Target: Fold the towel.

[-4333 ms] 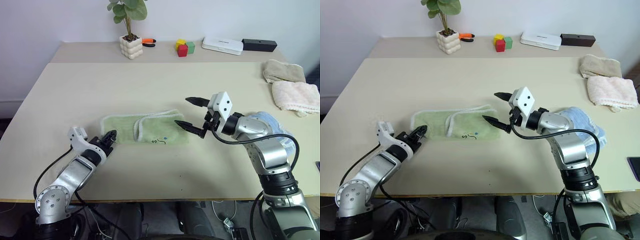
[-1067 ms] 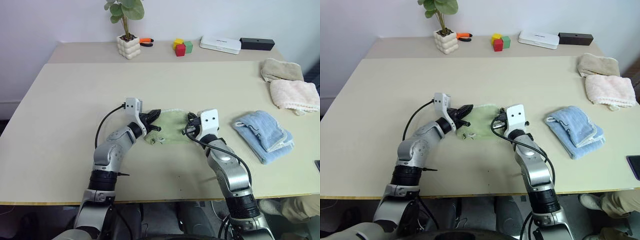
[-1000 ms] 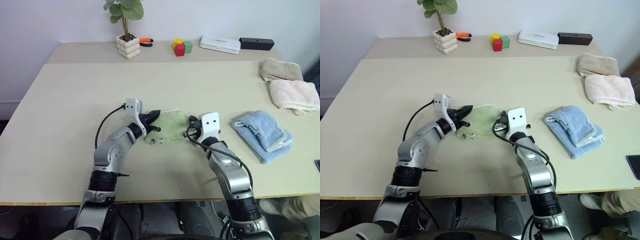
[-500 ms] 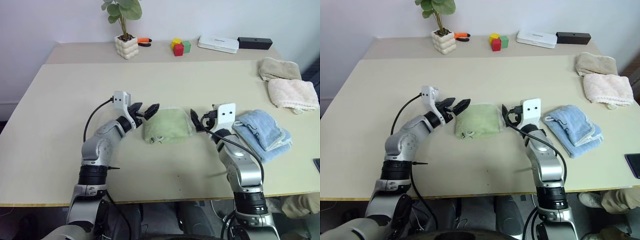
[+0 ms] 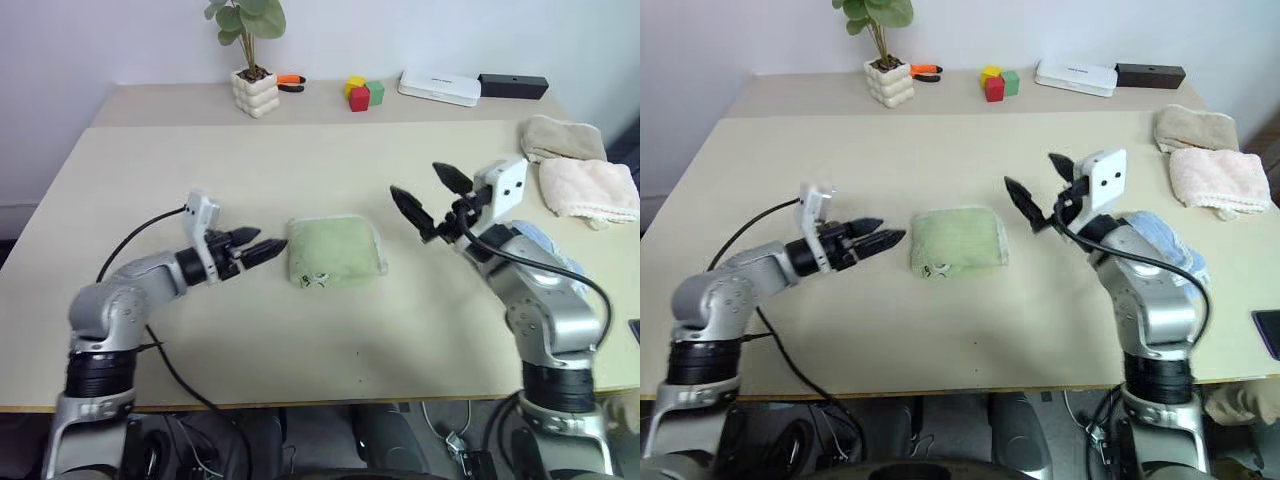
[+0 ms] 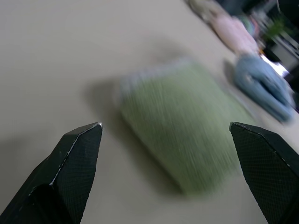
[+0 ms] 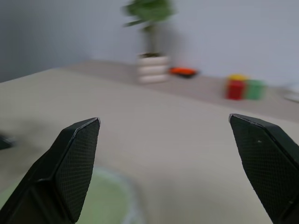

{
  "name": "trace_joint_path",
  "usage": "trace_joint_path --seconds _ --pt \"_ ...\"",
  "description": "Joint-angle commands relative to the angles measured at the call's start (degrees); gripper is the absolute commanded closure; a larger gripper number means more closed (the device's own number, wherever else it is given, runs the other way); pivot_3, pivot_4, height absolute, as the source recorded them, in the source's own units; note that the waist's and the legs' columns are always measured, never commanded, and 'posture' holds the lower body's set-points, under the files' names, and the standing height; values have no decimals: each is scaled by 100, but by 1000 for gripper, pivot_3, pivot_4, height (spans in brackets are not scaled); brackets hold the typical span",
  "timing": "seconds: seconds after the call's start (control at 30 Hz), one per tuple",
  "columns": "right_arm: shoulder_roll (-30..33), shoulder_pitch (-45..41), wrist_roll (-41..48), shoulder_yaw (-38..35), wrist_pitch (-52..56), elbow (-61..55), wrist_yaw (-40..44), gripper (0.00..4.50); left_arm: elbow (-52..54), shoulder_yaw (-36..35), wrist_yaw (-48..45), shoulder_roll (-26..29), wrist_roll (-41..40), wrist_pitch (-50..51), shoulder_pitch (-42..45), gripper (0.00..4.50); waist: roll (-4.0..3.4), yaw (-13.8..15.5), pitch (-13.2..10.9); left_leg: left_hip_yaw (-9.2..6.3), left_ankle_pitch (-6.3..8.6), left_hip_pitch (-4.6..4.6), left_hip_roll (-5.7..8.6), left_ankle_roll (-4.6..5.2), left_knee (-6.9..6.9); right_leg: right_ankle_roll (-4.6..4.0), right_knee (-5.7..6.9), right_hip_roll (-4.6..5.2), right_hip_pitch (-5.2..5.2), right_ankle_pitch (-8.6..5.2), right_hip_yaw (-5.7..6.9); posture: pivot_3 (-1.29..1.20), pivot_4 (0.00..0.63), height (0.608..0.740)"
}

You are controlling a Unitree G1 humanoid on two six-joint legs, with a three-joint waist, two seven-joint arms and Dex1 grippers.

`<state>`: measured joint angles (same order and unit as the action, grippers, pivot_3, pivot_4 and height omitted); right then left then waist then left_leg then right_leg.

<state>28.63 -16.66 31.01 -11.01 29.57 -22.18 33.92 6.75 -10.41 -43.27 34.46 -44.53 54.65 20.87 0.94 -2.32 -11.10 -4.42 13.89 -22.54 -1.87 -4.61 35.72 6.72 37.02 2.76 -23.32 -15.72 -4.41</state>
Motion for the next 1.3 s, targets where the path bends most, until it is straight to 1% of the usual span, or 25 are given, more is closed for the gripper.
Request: trace_joint_path --seconds 0.03,0.1,0.17,0.23,0.37,0.53,0.7,0.77,0.8,0.83,0.87,0.93,0.97,1.03,1.17,1.3 --pt "557 362 783 -406 313 -692 692 0 -151 -21 -267 -12 -284 238 22 41 2 1 1 0 0 1 0 0 1 -4 -1 0 3 -2 0 0 150 740" --pt "880 678 849 -514 243 -814 1042 0 -209 170 -337 -98 -195 197 1 41 2 7 0 0 0 1 0 0 3 -13 -3 0 5 -8 0 0 150 740" --pt "1198 1046 635 -547 -38 -874 1377 0 -323 342 -275 -329 -40 37 49 41 6 -1 -2 0 0 1 0 0 3 -13 -4 -2 5 -7 0 0 150 740" --pt "1361 1246 650 -689 -125 -874 1495 0 -428 480 -242 -547 36 -26 135 41 10 1 -5 1 0 1 0 0 5 -12 -4 -1 6 -7 -1 0 150 740" --pt "1479 1327 699 -909 -158 -847 1479 0 -627 722 -284 -776 243 -208 286 41 11 -21 -5 1 0 3 -1 0 9 1 -2 -5 5 1 -3 0 150 740" --pt "1487 1348 694 -956 -117 -943 1334 0 -900 894 -148 -1079 394 -150 406 41 11 -5 -5 1 0 2 0 0 11 2 -3 -5 6 1 -3 0 150 740" --pt "1468 1429 624 -904 -95 -1041 1144 0 -1136 888 10 -1427 295 184 542 41 11 48 -5 1 0 0 1 0 19 3 -4 -3 11 1 -2 0 150 740" --pt "1465 1435 617 -896 -77 -1080 1059 0 -1301 874 68 -1566 333 184 629 537 11 81 -5 1 0 0 2 0 22 3 -5 -2 14 1 -2 0 150 740" --pt "1467 1437 621 -889 -69 -1097 1030 0 -1353 867 81 -1606 353 181 660 868 11 101 -5 1 0 0 3 0 24 3 -5 -2 14 1 -2 0 150 740" --pt "1472 1442 629 -882 -59 -1116 1010 0 -1386 855 86 -1632 355 193 688 1294 11 117 -5 1 0 0 3 0 25 3 -5 -2 14 1 -2 0 150 740" --pt "1475 1464 625 -877 -55 -1133 990 0 -1427 800 105 -1679 300 268 734 1809 12 123 -5 1 0 0 3 0 25 3 -5 -2 14 1 -2 0 150 740" --pt "1467 1561 608 -902 -63 -1192 951 0 -1478 717 148 -1749 228 394 798 3033 12 128 -5 1 0 -1 2 1 24 4 -5 -3 13 1 -2 0 150 740" --pt "1462 1598 607 -914 -63 -1216 931 0 -1489 700 143 -1758 216 435 808 3364 12 130 -5 0 0 -1 2 1 24 4 -5 -3 13 1 -2 0 150 740" --pt "1467 1652 612 -939 -58 -1257 891 0 -1536 683 143 -1760 254 418 791 4440 12 132 -5 0 1 -2 2 1 23 4 -5 -2 12 1 -2 0 150 740" --pt "1503 1722 562 -951 -102 -1271 871 0 -1613 577 226 -1807 269 369 822 4476 12 125 -5 0 0 0 2 1 25 3 -4 -3 14 1 -2 0 150 740" --pt "1485 1727 537 -928 -170 -1191 928 0 -1760 200 709 -1947 496 -335 1041 4476 13 135 -6 0 0 -1 2 1 27 4 -4 -3 14 1 -2 0 150 740"
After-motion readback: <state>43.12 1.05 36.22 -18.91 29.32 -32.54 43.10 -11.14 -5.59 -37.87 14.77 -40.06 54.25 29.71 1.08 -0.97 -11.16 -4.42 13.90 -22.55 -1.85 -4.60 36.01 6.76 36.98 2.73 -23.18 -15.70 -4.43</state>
